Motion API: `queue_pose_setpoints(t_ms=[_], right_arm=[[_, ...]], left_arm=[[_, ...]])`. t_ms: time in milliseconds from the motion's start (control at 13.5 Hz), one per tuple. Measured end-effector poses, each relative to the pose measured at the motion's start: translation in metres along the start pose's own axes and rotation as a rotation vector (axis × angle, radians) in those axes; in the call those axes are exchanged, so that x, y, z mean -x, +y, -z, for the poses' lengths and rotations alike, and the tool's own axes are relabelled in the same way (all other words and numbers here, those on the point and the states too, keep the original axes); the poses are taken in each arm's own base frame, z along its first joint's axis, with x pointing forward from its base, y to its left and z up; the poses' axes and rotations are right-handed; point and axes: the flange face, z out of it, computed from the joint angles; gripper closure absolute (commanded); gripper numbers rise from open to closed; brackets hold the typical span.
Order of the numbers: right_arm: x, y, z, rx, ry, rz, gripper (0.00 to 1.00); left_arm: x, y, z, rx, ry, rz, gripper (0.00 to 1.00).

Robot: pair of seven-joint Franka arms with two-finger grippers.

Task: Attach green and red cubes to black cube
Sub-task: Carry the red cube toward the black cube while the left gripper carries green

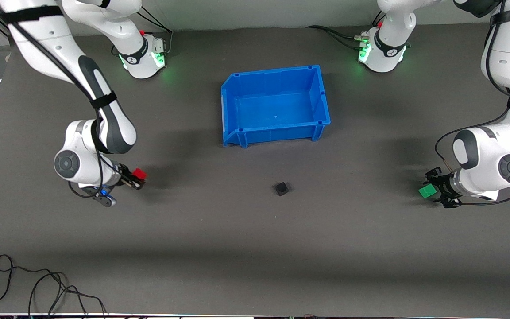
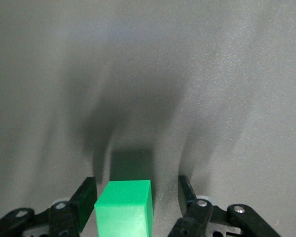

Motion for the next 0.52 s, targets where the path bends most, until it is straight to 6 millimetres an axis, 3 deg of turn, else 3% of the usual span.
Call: queue_pose_setpoints(t_ms=[148,222,296,519], right_arm=[[0.02,-0.045,0.036,-0.032,-0.006,-0.08,0.88],[0.028,-0.062,0.043,-0.047,-0.002,-0.113,0.88],[0.036,-0.082,0.044,-0.062,-0.001,-0.146,0.88],[0.069,-0.153,0.04,-0.134,-0.047,-0.304,0.88]], left_arm=[[0.0,0.001,0.0,0.006,0.0,-0.001,0.75],[0.0,0.003,0.001,0.016,-0.002,-0.002,0.92],[0.001,0.003,0.002,0.022,-0.002,-0.004,1.0],[0.003,0.003,0.003,0.022,-0.003,-0.009,1.0]])
